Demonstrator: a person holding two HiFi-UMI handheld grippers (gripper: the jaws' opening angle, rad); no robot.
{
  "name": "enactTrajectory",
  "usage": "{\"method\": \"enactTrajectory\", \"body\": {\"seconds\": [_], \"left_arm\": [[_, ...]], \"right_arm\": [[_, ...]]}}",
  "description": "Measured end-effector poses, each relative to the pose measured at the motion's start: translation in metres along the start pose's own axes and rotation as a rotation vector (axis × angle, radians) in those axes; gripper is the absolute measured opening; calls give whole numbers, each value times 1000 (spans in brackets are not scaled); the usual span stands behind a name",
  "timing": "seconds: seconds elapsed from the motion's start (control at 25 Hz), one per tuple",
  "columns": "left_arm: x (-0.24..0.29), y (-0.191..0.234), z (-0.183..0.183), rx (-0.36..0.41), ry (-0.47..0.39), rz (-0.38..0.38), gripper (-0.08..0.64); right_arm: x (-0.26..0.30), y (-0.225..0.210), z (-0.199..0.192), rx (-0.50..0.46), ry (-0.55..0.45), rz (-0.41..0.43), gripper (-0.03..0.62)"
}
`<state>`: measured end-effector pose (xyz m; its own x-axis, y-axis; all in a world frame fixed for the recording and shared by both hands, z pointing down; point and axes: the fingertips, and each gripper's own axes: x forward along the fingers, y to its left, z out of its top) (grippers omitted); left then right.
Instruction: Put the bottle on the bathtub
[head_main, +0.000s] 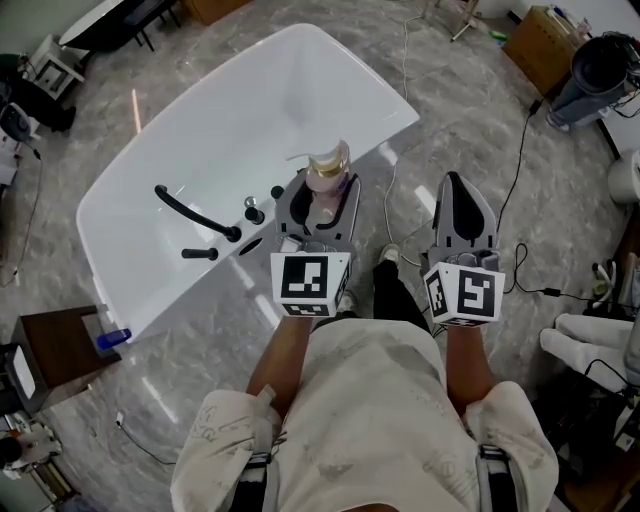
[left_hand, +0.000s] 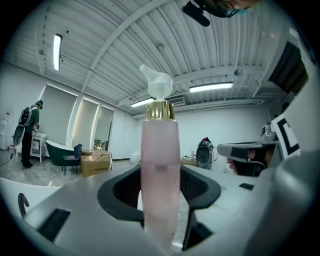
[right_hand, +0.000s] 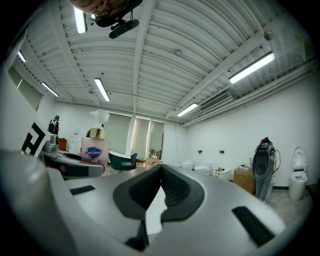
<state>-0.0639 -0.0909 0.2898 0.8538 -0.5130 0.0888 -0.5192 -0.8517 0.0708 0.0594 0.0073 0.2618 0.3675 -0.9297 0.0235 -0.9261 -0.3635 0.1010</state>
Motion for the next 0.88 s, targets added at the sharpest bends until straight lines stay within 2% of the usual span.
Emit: {"method": "enactTrajectory", "body": {"seconds": [0.2,0.44,0.88], "left_arm": [[39,-9,-6,14,4,-19,222],[112,-21,-14,22,54,-52,222],[253,-53,-40,16,171,-98,222]], "right_arm": [[23,-29,-17,22,4,-13,-12],[70,-80,-29,57,16,-41,-12],[156,-181,-78,102,123,-50,-12]]}}
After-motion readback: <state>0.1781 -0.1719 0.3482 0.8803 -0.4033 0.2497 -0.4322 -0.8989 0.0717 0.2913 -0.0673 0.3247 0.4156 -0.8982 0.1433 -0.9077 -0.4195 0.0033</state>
